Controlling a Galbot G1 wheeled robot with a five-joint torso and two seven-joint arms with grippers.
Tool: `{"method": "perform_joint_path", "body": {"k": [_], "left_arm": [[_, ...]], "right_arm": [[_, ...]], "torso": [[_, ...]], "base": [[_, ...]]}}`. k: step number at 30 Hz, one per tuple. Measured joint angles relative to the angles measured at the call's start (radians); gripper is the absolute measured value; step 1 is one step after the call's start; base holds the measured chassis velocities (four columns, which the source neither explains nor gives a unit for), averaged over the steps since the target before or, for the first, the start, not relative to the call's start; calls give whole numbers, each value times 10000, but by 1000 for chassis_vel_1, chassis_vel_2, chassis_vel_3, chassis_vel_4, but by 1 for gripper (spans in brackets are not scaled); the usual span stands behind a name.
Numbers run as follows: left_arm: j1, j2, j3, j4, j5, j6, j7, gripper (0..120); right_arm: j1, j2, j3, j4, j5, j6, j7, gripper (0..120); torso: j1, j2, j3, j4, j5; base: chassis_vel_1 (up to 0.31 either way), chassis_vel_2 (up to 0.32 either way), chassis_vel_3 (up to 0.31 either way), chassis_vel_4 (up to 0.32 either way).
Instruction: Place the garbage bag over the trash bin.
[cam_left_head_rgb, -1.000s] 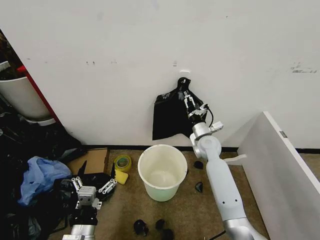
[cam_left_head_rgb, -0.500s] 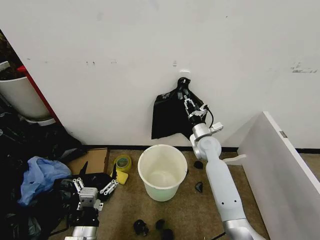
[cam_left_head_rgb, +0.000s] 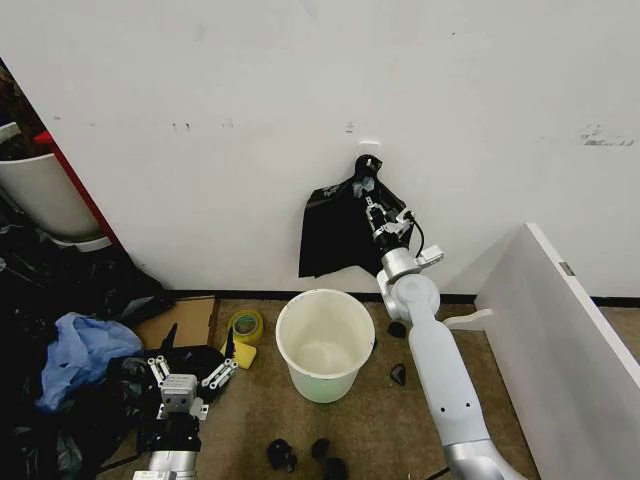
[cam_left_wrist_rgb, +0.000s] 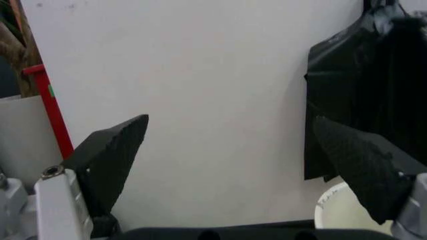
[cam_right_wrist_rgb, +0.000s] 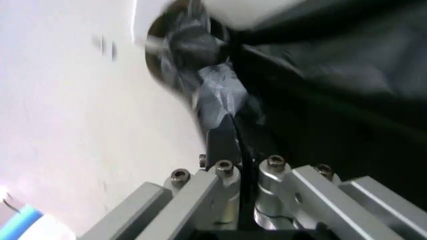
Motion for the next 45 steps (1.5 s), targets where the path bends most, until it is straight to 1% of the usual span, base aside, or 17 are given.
{"method": "perform_joint_path", "body": {"k": [5, 6, 7, 8, 10, 11, 12, 14, 15, 20, 21, 22, 24, 29, 30, 36, 45], "left_arm": [[-156, -20, 102, 242, 5, 3, -16, 98], [-193, -15, 128, 287, 8, 8, -17, 98], [-193, -15, 128, 287, 8, 8, -17, 98], [-239, -2, 159, 348, 15, 17, -17, 98], [-319, 40, 208, 432, 26, 33, -17, 98], [-351, 54, 225, 459, 30, 38, -17, 98], [-379, 59, 238, 479, 33, 41, -16, 98], [-430, 63, 252, 504, 36, 42, -16, 98], [-430, 63, 252, 504, 36, 42, -16, 98], [-448, 44, 254, 539, 46, 20, -17, 98], [-448, 51, 253, 539, 46, 6, -19, 98], [-448, 51, 253, 539, 46, 6, -19, 98], [-473, 93, 252, 553, 46, -2, -24, 98], [-593, 192, 262, 604, 27, -4, -32, 98], [-593, 192, 262, 604, 27, -4, -32, 98], [-684, 235, 319, 718, 20, -4, -42, 98], [-707, 294, 346, 765, 20, 15, -46, 98]], "right_arm": [[-2023, -860, -415, 1594, -1502, 334, -206, 0], [-2314, -993, -445, 1850, -1823, 408, -252, 0], [-2314, -993, -445, 1850, -1823, 408, -252, 0], [-2749, -1199, -506, 2212, -2437, 559, -355, 0], [-3531, -1639, -683, 2779, -3739, 923, -601, 0], [-3859, -1834, -755, 3013, -4232, 1067, -721, 0], [-4261, -2058, -843, 3275, -4793, 1253, -841, 0], [-4964, -2402, -970, 3760, -5756, 1593, -934, 0], [-4964, -2402, -970, 3760, -5756, 1593, -934, 0], [-6157, -2768, -1113, 4593, -7210, 2136, -964, 0], [-6453, -2884, -1145, 4714, -7704, 2322, -997, 0], [-6453, -2884, -1145, 4714, -7704, 2322, -997, 0], [-6892, -3092, -1164, 4821, -8501, 2644, -1082, 0], [-7827, -3443, -1284, 5101, -9565, 3178, -1159, 0], [-7827, -3443, -1284, 5101, -9565, 3178, -1159, 0], [-8655, -3479, -1420, 5216, -10663, 3683, -1164, 0], [-9078, -3504, -1512, 5157, -11252, 4069, -1186, 0]], "torso": [[0, 0, 0, -4, 3], [0, 0, -2, -4, 2], [0, 0, -2, -4, 2], [-1, 0, -1, -4, -2], [0, 0, -1, -3, 3], [0, 0, -1, -2, 3], [-1, 0, -1, -6, -3], [-1, 0, -1, -4, 3], [-1, 0, -1, -4, 3], [-1, 0, -1, -3, 0], [-1, 0, -1, -2, 1], [-1, 0, -1, -2, 1], [-1, 0, 0, -2, 1], [-1, 0, -1, -3, 0], [-1, 0, -1, -3, 0], [-1, 0, 0, -3, 0], [0, -2, 0, -3, 0]], "base": [[0, 0, 0, 0], [0, 0, 0, 0], [0, 0, 0, 0], [0, 0, 0, 0], [0, 0, 0, 0], [0, 0, 0, 0], [0, 0, 0, 0], [0, 0, 0, 0], [0, 0, 0, 0], [0, 0, 0, 0], [0, 0, 0, 0], [0, 0, 0, 0], [0, 0, 0, 0], [0, 0, 0, 0], [0, 0, 0, 0], [0, 0, 0, 0], [0, 0, 0, 0]]}}
